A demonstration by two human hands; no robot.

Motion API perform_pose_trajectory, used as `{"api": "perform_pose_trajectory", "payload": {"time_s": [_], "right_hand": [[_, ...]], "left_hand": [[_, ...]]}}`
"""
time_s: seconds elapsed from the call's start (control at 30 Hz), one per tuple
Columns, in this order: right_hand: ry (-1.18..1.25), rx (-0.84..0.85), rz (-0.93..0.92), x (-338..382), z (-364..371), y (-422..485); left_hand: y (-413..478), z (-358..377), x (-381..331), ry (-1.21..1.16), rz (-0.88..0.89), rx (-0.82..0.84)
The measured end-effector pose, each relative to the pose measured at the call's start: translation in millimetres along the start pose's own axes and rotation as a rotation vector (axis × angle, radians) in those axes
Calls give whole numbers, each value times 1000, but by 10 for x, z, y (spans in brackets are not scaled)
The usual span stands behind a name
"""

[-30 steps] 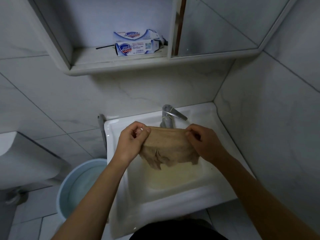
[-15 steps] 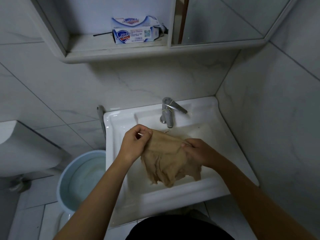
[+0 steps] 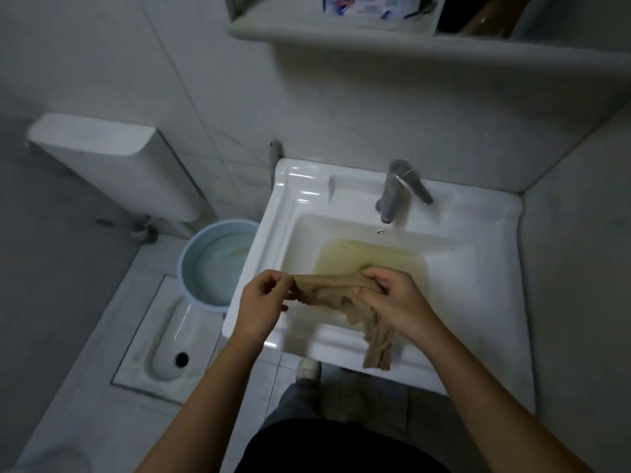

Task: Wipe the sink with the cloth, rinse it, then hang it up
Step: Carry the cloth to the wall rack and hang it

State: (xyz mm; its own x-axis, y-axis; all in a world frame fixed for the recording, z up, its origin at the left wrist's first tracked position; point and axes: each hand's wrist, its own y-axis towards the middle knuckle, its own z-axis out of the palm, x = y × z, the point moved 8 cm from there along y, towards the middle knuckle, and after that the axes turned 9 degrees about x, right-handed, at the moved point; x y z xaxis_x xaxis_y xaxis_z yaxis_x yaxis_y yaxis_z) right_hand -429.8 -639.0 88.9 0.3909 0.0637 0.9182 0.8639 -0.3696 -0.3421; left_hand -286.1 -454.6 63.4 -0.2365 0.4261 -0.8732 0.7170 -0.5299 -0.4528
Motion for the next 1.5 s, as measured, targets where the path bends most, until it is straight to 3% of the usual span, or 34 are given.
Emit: {"api": "perform_pose_trajectory", "payload": {"time_s": [0.13,0.37,0.67,0.9,1.13,1.33,1.5], "right_hand": [[22,212,-84,310,608,-11],[-85,607,-134,701,1922,-356],[-386,783,-51,-118,3040,-669],[-542,657,54,-740,3236,-943],[-500,504,119,-883,3244,-1035],[-539,523,155,-896,3600,-695],[-577,654,116,-646,4451,-228]], "left_hand": [[-679,-524,480,-159,-95,-262],[-2304,-1352,1698,-218,-298,-602],[-4526,-1018,3809,-586,-707,-919],[-5247,-1130,4597,-726,-842,-892],[-4675,-1807,4291,-544,-693,-674],[-4109,-2633,3948,-458,-547,-668],[-4199,-3144,4159,-504,-621,-778]]}}
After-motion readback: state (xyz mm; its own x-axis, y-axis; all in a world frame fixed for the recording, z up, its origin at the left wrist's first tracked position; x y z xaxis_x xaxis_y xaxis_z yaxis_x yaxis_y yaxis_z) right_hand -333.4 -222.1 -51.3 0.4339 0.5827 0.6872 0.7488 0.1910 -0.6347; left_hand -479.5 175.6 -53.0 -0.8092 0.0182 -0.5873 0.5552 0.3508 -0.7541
